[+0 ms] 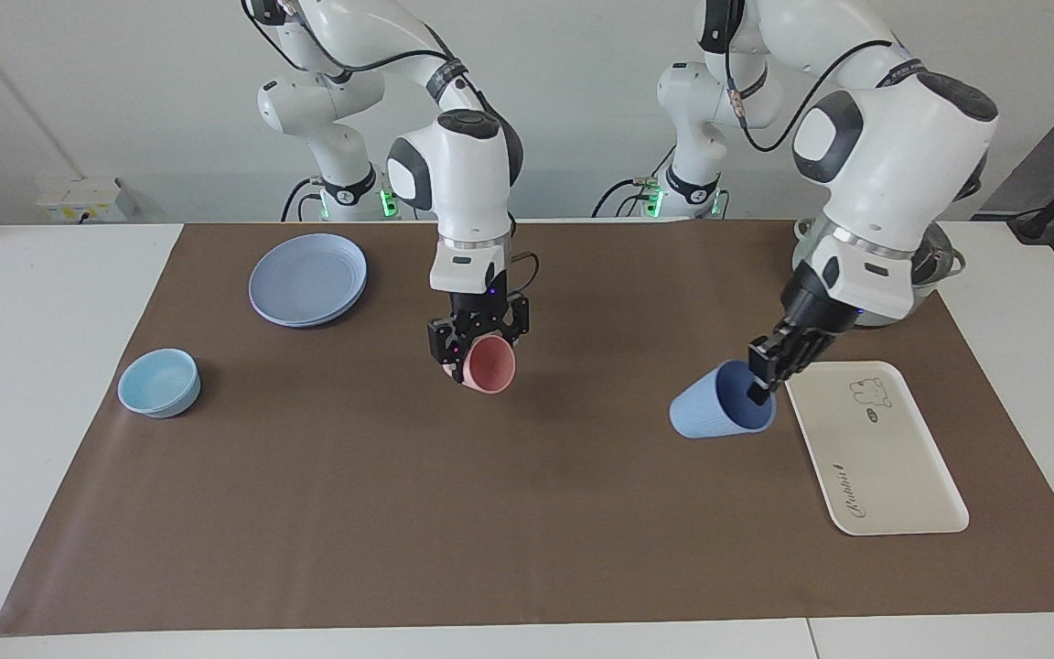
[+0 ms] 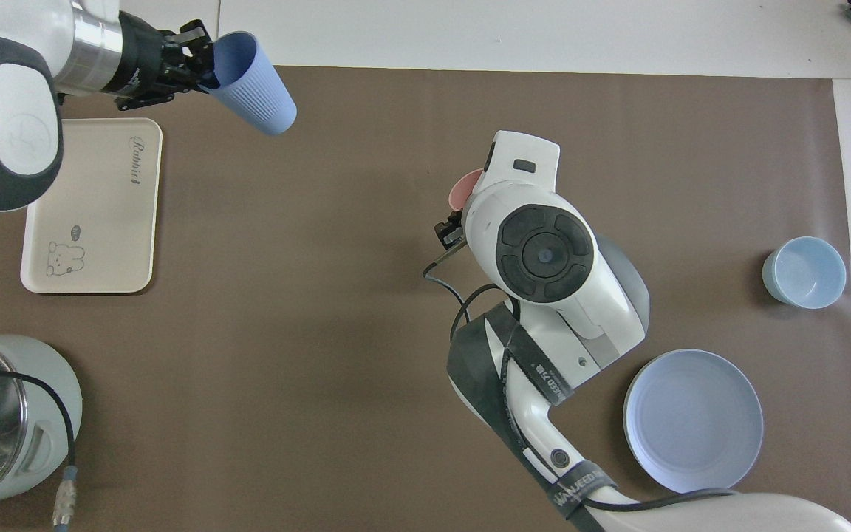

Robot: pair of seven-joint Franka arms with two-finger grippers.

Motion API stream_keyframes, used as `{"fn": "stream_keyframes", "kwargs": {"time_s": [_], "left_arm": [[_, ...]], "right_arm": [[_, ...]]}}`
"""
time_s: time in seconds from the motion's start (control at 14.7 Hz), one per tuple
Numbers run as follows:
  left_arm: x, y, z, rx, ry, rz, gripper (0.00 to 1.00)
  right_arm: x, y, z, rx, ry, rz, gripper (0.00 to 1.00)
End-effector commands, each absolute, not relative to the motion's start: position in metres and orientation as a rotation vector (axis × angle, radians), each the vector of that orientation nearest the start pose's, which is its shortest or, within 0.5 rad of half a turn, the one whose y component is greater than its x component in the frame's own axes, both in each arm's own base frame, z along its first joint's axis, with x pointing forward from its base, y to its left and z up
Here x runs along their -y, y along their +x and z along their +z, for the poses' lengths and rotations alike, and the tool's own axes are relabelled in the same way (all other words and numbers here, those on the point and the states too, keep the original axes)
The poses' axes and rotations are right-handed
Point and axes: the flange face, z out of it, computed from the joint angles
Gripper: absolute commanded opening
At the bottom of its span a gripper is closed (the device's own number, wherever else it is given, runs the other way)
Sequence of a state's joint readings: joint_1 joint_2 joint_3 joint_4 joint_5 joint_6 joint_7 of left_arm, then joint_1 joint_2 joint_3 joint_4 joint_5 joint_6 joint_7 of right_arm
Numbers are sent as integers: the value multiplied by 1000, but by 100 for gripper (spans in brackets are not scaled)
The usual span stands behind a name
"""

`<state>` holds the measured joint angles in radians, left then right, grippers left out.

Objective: Place cup on tray
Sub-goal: 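Carry the blue cup to the tray while the right gripper returns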

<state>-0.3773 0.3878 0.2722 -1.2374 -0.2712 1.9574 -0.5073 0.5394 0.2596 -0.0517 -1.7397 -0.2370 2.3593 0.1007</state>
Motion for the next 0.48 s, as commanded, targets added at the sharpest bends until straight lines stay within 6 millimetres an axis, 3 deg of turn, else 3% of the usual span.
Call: {"fn": "stream_keyframes", "kwargs": {"time_s": [0.0, 0.2, 0.41], "left_arm": [[46, 689, 581, 654, -3230, -522, 0], [-22, 683, 560, 529, -3193, -658, 0], [-72, 657, 523, 451, -3137, -782, 0]], "right_arm": [[-294, 601, 471, 812, -3054, -724, 0], [-254, 619, 476, 780, -3056, -715, 0], [-214, 639, 487, 741, -2931, -774, 0]]}}
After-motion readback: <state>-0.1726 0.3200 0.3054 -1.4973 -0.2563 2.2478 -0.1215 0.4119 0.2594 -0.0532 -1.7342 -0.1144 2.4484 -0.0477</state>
